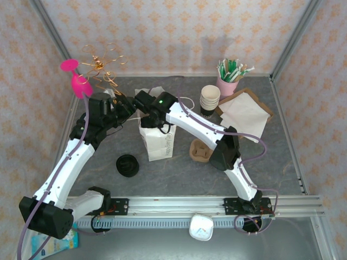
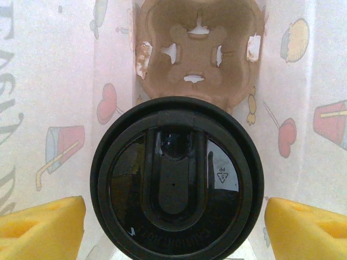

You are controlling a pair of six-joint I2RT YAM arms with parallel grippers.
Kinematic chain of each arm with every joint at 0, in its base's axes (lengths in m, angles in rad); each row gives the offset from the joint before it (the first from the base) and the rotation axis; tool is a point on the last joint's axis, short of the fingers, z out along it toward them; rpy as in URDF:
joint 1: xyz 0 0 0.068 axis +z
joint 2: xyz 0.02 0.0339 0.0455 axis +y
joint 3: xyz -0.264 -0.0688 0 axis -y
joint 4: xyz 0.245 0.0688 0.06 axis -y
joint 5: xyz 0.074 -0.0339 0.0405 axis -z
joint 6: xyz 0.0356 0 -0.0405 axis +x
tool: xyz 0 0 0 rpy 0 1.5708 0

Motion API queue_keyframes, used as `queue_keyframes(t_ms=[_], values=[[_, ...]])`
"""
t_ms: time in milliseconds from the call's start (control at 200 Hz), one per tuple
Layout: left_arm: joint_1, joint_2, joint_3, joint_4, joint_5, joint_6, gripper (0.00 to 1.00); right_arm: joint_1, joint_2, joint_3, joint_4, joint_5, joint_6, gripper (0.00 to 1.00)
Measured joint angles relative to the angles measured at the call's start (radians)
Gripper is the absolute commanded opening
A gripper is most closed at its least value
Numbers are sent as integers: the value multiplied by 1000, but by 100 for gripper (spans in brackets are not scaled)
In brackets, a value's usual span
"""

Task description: Pack the takeout coffee

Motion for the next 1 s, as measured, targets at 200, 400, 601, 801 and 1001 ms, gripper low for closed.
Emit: queue_keyframes(t_ms=[200, 400, 601, 801, 1001], values=[[0, 2, 0, -1, 0, 6, 70, 0, 0, 0, 1, 1, 0, 89], [0, 9, 0, -1, 2, 17, 71, 0, 0, 0, 1, 5, 0, 91], [0, 10, 2, -5, 4, 24, 72, 0, 0, 0, 1, 11, 0, 94], [0, 10, 6, -19, 4, 25, 73, 0, 0, 0, 2, 20, 0, 96], [0, 11, 12, -28, 3, 33, 73, 0, -1, 0, 2, 23, 0, 99]])
